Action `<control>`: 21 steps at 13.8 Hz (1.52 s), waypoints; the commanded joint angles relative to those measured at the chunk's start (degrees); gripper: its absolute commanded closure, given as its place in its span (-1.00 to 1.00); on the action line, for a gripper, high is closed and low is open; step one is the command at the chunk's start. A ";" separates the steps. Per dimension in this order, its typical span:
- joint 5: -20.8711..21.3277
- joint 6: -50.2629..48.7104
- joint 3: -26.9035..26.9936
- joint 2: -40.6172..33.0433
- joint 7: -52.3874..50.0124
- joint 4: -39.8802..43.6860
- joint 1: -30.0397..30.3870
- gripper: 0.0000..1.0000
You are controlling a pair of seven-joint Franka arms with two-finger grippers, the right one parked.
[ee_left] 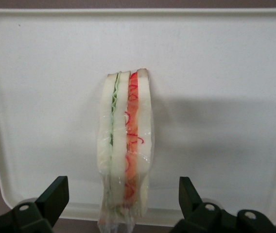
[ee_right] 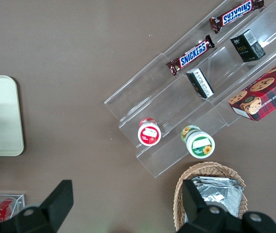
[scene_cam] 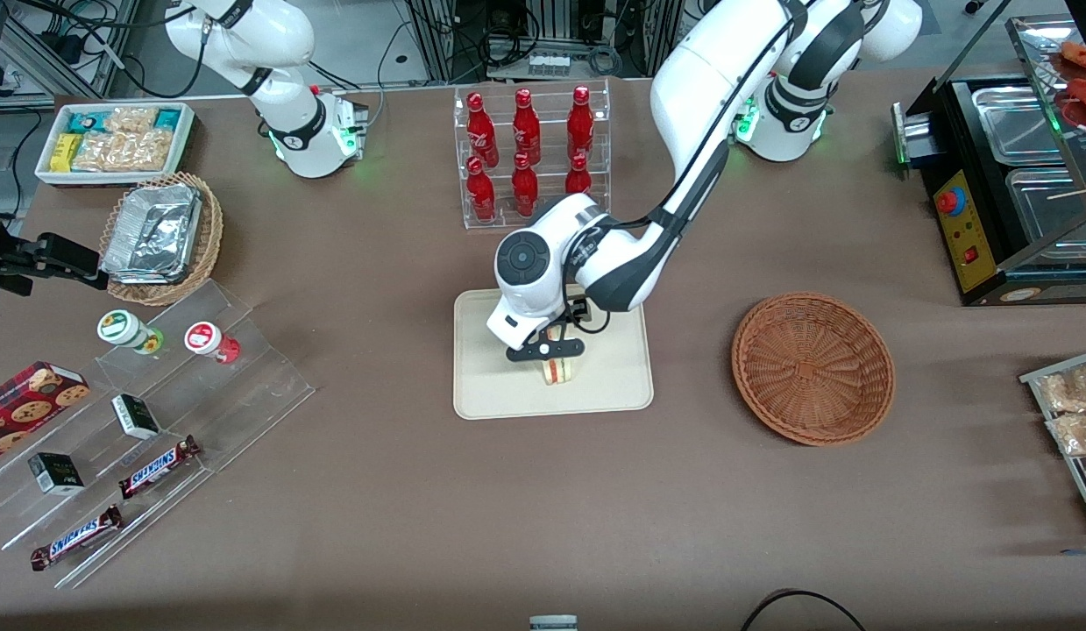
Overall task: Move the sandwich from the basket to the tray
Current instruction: 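Lower the held sandwich onto the cream tray, then open the left gripper and lift it away from the sandwich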
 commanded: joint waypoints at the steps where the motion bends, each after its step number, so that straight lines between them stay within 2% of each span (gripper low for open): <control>1: 0.20 -4.00 0.76 -5.00 -0.62 0.02 -0.42 -1.00; 4: -0.06 -9.08 0.76 -8.53 -0.35 1.76 0.54 -1.00; 8: 0.11 -15.00 1.02 -9.24 3.84 6.17 1.16 -1.00; 12: 0.03 -15.09 0.93 -10.81 15.69 6.08 5.46 -1.00; 15: -0.06 -19.02 0.93 -12.66 17.92 5.90 10.11 -1.00; 21: -1.38 -22.72 0.93 -21.44 39.17 -1.82 20.74 -1.00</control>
